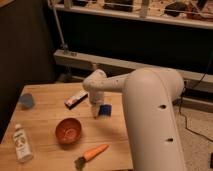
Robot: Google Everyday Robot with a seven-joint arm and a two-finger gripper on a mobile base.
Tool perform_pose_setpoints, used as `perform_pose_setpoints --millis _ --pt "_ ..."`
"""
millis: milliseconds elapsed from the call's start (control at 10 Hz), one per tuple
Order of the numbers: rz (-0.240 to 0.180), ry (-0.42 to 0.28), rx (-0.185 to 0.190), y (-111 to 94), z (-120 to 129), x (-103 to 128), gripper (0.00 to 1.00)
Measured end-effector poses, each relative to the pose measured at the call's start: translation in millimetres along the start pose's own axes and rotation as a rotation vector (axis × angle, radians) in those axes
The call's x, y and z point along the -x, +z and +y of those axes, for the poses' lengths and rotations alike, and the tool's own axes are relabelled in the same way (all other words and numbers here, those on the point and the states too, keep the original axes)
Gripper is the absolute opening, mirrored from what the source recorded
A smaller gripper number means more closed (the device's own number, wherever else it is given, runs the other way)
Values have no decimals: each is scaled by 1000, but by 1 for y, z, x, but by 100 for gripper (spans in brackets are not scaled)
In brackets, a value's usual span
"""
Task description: Wipe the white sponge on the table
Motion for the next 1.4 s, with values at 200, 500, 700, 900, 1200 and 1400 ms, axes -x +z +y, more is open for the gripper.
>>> perform_pose_setpoints --millis 200,500,700,900,1200,1400 --pt "8 1 -2 0 -1 0 0" --pt "15 1 -4 -1 -3 2 2" --pt "16 -4 -4 -2 -2 5 16" --pt "19 -8 -6 -2 -2 8 22" --pt "29 -17 -7 1 0 10 22" --pt "37 -32 -13 4 0 15 22"
